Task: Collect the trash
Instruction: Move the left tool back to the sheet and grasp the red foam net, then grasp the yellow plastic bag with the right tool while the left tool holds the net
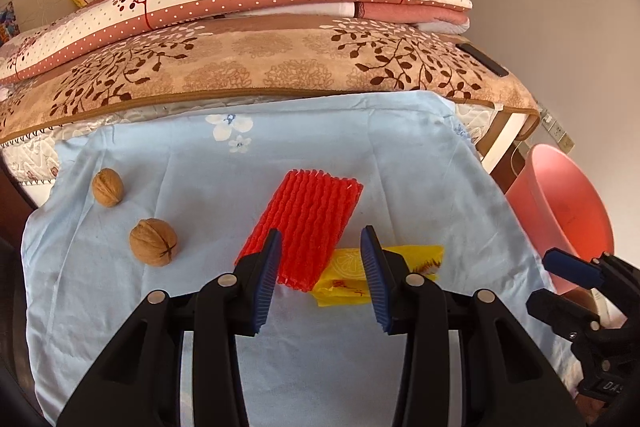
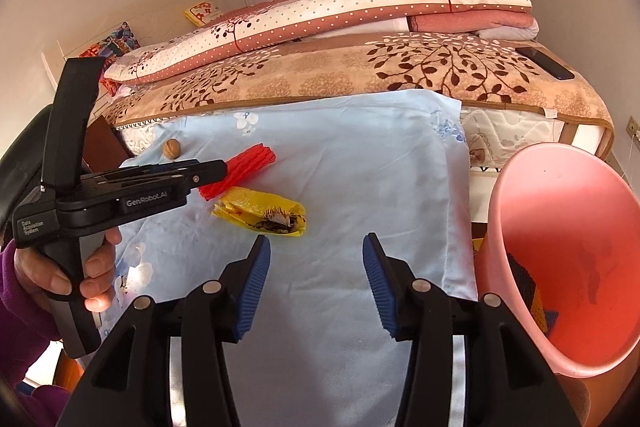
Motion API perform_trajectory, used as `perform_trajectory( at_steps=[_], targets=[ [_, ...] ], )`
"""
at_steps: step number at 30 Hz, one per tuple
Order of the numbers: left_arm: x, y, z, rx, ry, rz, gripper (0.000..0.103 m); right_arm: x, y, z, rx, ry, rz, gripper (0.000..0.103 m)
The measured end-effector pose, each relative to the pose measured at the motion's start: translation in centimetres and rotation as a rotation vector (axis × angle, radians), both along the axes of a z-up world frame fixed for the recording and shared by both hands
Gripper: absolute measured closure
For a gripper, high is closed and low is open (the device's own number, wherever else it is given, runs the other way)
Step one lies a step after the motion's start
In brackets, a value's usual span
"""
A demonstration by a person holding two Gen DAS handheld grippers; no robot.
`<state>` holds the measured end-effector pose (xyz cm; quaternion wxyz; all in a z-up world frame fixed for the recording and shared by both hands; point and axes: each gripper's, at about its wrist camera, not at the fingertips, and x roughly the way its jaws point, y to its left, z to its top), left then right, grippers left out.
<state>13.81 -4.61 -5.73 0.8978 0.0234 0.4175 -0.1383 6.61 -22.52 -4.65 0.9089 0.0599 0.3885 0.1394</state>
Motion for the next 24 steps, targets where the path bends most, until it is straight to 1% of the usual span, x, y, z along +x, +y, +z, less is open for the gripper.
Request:
perform_trajectory(
  at_steps=[4,8,10,11,12,14,15,17,24],
  targets=[
    [0.8,-0.1,-1.4,0.043,0.027,-0.016,0.062,1.1,0.3,-0.1,0.015,0.012,0.024,0.054],
    [0.6,0.7,-1.4,0.025,-0.005,-0.014,0.062,2.3,1.2,-0.1,0.018,0.014,0.064,0.054],
    [0.7,1.1,-1.3,0.011,-0.007,-0.009,0.062,3.0,1.7,-0.1,0.019,0.017,0.085,0.049],
    [0.6,1.3,-1.3,0.007,-0.013,-0.005,0.066,3.3,2.0,-0.1,0.018,0.013,0.095,0.043],
    [0.6,1.4,-1.2,0.006,-0.018,-0.001,0.072,3.7,2.4,-0.2,0.011,0.009,0.103,0.040],
    [0.6,1.9,-1.2,-0.011,-0.012,0.003,0.085,4.4,3.2,-0.4,-0.008,0.014,0.127,0.040],
    [0.6,2.2,-1.2,-0.027,-0.010,0.009,0.088,4.7,3.6,-0.4,-0.017,0.016,0.140,0.040],
    [0.6,2.7,-1.1,-0.047,-0.010,0.024,0.090,5.3,4.3,-0.6,-0.037,0.015,0.164,0.040],
    [-0.5,4.6,0.0,-0.118,-0.027,0.066,0.091,7.7,6.5,-2.0,-0.086,0.043,0.242,0.040]
  ],
)
